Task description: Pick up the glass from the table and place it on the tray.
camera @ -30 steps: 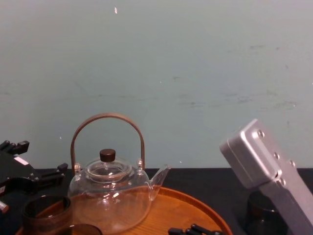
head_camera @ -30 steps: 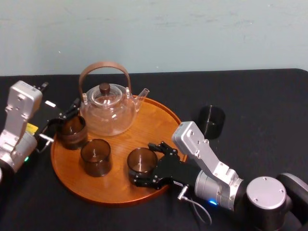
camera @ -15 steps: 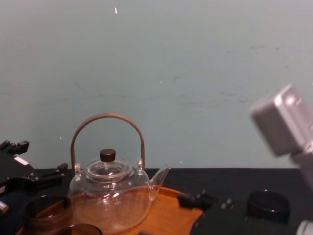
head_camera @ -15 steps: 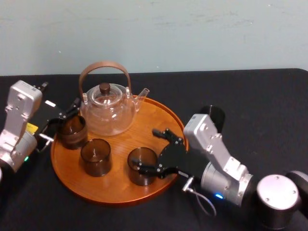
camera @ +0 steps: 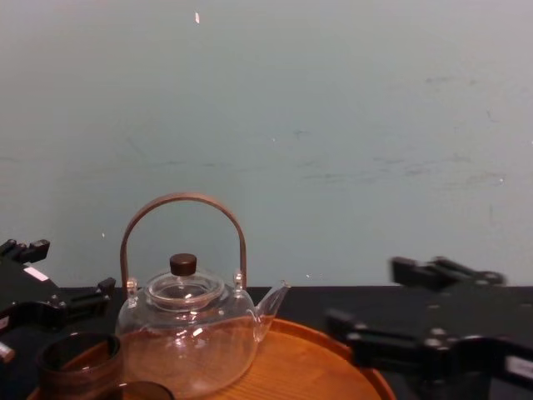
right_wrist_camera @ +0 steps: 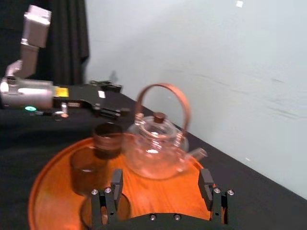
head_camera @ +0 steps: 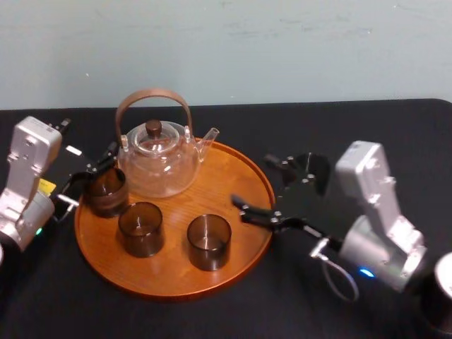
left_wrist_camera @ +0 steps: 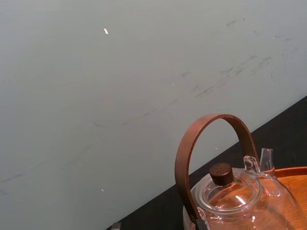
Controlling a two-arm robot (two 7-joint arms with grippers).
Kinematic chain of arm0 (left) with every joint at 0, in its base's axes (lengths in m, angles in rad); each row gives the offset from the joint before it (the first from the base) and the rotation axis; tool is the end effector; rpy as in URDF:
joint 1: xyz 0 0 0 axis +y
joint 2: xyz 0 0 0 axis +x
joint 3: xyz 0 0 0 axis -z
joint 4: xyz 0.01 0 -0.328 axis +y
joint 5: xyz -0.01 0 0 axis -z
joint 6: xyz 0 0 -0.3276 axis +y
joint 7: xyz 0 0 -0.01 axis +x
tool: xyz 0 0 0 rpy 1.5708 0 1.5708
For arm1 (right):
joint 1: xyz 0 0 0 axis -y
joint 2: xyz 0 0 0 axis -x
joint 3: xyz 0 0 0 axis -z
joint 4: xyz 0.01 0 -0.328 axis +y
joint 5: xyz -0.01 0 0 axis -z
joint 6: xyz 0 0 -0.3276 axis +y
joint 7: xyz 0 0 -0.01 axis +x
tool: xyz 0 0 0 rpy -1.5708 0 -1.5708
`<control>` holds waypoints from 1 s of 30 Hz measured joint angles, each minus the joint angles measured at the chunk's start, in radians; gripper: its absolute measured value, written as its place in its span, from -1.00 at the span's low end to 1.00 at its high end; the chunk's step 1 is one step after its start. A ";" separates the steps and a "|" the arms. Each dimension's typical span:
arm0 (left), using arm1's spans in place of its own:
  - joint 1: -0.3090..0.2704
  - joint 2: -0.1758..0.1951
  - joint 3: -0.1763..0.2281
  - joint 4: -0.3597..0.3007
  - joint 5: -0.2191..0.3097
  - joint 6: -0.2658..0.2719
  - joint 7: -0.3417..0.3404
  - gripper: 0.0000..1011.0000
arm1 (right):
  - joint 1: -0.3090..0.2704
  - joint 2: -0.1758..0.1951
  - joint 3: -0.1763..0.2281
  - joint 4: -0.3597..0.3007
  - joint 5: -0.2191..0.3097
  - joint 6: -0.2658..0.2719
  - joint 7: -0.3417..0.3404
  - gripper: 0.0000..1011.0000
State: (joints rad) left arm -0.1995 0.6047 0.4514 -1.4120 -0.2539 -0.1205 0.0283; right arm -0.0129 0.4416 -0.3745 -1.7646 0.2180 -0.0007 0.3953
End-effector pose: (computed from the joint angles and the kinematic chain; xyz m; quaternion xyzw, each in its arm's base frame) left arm 0.3820 0.0993 -0.3365 0.1415 -0.1325 0.5799 0.7913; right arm 0.3155 -0.0031 -0.3044 -0.0614 -0.0698 -0.3680 0.9251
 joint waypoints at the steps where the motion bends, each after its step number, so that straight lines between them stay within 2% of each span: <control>1: 0.000 0.000 0.000 0.000 0.000 0.000 0.000 0.98 | -0.007 0.004 0.009 -0.003 0.005 -0.001 -0.002 0.98; 8: 0.000 0.000 0.000 0.000 0.000 0.000 0.000 0.98 | -0.082 0.044 0.115 -0.014 0.058 -0.001 -0.031 0.98; 18: 0.000 0.000 0.000 0.000 0.000 0.000 0.000 0.98 | -0.130 0.057 0.218 0.007 0.076 0.008 -0.079 0.98; 24: 0.000 0.000 0.000 0.000 0.000 0.000 0.000 0.98 | -0.142 0.053 0.254 0.022 0.072 0.017 -0.091 0.98; 30: 0.000 0.000 0.000 0.000 0.000 0.000 0.000 0.98 | -0.131 0.044 0.260 0.046 0.060 0.043 -0.094 0.98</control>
State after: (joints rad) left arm -0.1996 0.6047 0.4514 -1.4120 -0.2539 -0.1205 0.0283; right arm -0.1436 0.4857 -0.1148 -1.7189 0.2778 0.0425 0.3011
